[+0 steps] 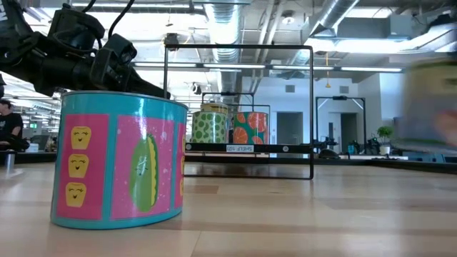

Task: Pick and place cans onto a shelf
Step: Put the canned peaches on the shelf aligned with the other canned peaches

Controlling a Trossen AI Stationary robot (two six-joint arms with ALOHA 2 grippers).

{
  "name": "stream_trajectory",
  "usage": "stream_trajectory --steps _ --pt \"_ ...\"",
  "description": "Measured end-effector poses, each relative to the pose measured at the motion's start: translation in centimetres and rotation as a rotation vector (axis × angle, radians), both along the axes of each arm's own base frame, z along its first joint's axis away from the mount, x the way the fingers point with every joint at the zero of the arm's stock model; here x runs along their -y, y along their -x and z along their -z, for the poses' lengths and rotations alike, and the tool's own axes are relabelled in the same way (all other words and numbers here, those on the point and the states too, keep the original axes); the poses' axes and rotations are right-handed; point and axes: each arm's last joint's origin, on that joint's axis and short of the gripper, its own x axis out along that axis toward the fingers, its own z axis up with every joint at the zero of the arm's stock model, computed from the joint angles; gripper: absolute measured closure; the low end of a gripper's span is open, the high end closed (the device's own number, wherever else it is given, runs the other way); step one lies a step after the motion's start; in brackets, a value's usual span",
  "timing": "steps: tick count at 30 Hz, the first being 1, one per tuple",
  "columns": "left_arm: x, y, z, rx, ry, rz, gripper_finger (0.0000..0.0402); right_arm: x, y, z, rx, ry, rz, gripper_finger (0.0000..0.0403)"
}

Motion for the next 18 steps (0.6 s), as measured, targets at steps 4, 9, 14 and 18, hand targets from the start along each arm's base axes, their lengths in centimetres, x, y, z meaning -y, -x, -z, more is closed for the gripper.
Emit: stream_trajectory --steps 4,9,14,18 --pt "0.0 0.0 0.0 0.002 0.000 0.002 0.0401 5.0 -1.1 -0.6 -0.001 0.026 -0.052 0.0400" --pt "0.0 0.0 0.0 0.002 0.000 0.002 0.0401 12.2 -1.3 -0.8 0.003 0.047 -0.102 0.0400" --pt "0.0 0.0 0.0 0.002 0.004 0.002 0.0401 19.2 -1.5 -0.5 0.022 0.093 -0.164 0.0401" --pt "0.0 0.0 0.0 0.003 0.014 0.000 0.0401 24.4 -2.3 0.0 0.028 0.115 -0.225 0.0402"
